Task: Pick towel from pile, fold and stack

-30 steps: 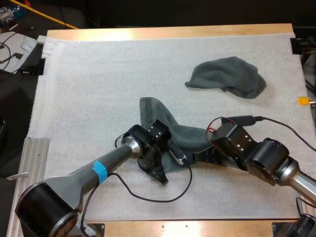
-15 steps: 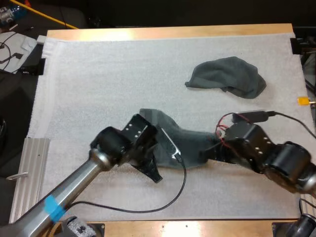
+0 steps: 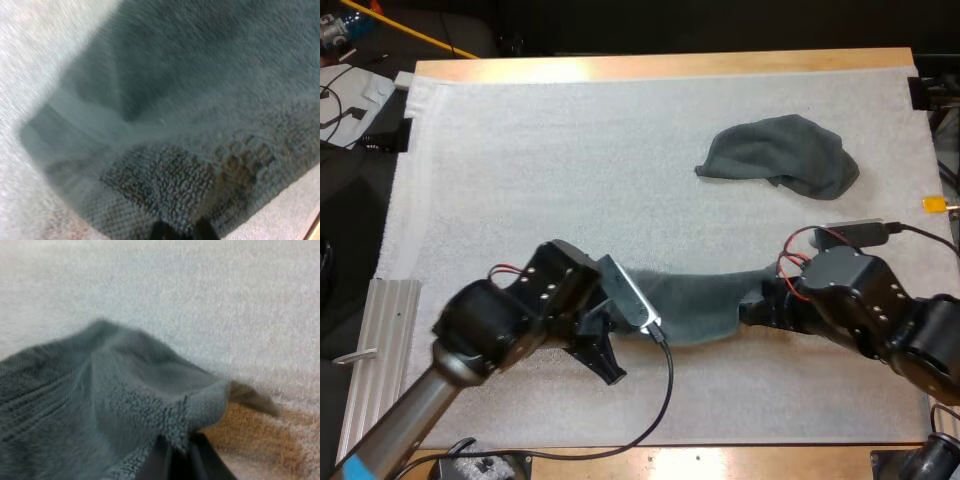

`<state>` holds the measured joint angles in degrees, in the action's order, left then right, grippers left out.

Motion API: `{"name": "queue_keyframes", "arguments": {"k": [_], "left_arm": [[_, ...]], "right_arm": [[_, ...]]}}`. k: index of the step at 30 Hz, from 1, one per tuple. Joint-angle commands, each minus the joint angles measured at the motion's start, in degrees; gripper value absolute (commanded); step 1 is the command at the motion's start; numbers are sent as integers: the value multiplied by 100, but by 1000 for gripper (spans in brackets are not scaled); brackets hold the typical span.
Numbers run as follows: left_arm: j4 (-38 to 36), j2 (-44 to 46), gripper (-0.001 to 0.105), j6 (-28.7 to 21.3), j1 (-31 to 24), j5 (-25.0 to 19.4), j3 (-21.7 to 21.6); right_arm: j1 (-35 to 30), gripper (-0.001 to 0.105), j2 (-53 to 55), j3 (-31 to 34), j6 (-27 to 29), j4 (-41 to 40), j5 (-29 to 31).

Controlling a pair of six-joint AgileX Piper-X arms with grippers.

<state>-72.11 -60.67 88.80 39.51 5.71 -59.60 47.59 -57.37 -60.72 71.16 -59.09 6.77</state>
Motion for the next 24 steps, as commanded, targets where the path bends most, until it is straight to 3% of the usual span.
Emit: {"name": "queue_keyframes", "arguments": {"k": [1,7,11,17,24], "left_arm": [[-473,303,0,36,48,-72,-502],[-1150,462,0,112,60,-79,-1275],[-1409,573,0,195,51,93,-1528],[-982,311,0,39,30,-34,-1281],[126,-109,0,-35,-145,-108,-603]], "right_arm": [[112,0,210,-296,-26,-399,-71],[575,0,356,-786,-239,-1131,-137],[901,0,407,-1080,-460,-1571,-214],[830,1,113,-935,-372,-1369,-42],[614,0,-827,-586,-272,-601,250]]}}
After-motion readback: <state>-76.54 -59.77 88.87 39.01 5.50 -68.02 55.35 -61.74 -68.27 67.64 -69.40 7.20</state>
